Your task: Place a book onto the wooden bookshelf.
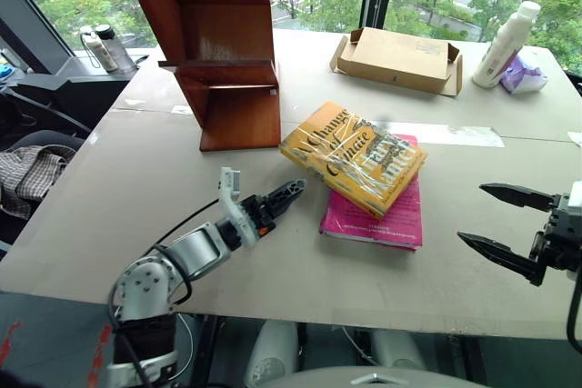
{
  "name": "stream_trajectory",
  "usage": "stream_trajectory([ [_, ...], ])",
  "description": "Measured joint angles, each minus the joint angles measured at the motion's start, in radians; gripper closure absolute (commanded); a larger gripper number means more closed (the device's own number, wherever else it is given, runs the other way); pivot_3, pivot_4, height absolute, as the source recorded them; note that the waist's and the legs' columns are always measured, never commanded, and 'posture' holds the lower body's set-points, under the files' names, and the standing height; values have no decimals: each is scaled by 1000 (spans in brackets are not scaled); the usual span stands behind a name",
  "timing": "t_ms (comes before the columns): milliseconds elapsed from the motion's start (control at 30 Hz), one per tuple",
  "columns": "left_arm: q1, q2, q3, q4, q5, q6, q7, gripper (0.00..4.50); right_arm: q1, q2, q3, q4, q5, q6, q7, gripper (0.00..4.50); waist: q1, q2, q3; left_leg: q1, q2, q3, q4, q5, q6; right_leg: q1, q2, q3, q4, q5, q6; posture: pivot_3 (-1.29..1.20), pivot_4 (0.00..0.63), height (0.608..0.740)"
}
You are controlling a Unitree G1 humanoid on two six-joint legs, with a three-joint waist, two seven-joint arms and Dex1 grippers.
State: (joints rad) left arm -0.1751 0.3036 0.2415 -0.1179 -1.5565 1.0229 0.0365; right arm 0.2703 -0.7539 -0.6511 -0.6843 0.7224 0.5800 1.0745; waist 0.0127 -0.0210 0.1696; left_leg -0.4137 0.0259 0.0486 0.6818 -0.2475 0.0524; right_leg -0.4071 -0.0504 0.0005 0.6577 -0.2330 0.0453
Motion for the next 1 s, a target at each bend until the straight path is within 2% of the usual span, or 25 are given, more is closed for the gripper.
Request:
stream_trajectory([
  [233, -136, -111, -15, 146, -70, -28, 122, 0, -10, -27, -1, 19, 59, -19, 12, 22, 4, 0, 0, -1, -1, -1, 1, 0, 0, 0, 0, 0, 1, 0, -1, 0, 150, 740],
  [500, -276, -213, -1, 348, 10, -85, 101, 0, 28, -26, 14, 8, 38, -50, -33, 22, 4, 0, -1, -2, -3, -1, 1, 0, 0, 0, 0, 0, -1, 0, 0, 0, 150, 740],
  [533, -293, -224, -2, 373, 36, -92, 84, 411, 32, -25, 14, 3, 36, -54, -42, 0, 5, 1, -1, -2, -3, -1, 1, 0, 0, 0, 0, 0, -1, 0, 0, 0, 150, 740],
  [600, -322, -248, -2, 413, 84, -116, 57, 829, 40, -22, 15, -16, 35, -60, -59, 0, 9, 2, -2, -2, -4, -2, 1, 0, 0, 0, 0, -1, -1, 0, 0, 0, 150, 740],
  [667, -331, -262, -2, 426, 109, -117, 32, 1614, 57, -21, 15, -32, 36, -62, -71, 0, 10, 2, -3, -2, -3, -2, 1, 0, 0, 0, 0, -1, -1, 0, 0, 0, 150, 740],
  [700, -331, -268, 4, 428, 124, -112, 13, 2327, 69, -19, 15, -48, 38, -62, -83, 0, 9, 2, -3, -2, -3, -2, 1, 0, 0, 0, 0, 0, -1, 0, 0, 0, 150, 740],
  [733, -331, -269, 7, 429, 128, -111, 8, 2677, 73, -17, 15, -52, 41, -61, -86, 0, 9, 2, -3, -2, -3, -2, 1, 0, 0, 0, -1, 0, -1, 0, 0, 0, 150, 740],
  [800, -329, -271, 19, 425, 132, -97, -1, 3724, 81, -17, 13, -61, 52, -61, -99, 0, 9, 2, -3, -2, -3, -2, 1, 0, 0, 0, -1, -1, -1, 0, 0, 0, 150, 740],
  [867, -325, -273, 30, 416, 131, -89, -7, 4038, 89, -15, 10, -64, 60, -61, -104, 0, 9, 2, -3, -2, -3, -2, 1, 0, 0, 0, -1, -1, -1, 0, 0, 0, 150, 740],
  [1000, -317, -246, 45, 343, 122, -50, -7, 4040, 78, -1, 7, -57, 89, -63, -128, 0, 3, -1, -1, -3, -2, -2, 0, 0, 0, -1, -1, -1, -1, 0, 0, 0, 150, 740],
])
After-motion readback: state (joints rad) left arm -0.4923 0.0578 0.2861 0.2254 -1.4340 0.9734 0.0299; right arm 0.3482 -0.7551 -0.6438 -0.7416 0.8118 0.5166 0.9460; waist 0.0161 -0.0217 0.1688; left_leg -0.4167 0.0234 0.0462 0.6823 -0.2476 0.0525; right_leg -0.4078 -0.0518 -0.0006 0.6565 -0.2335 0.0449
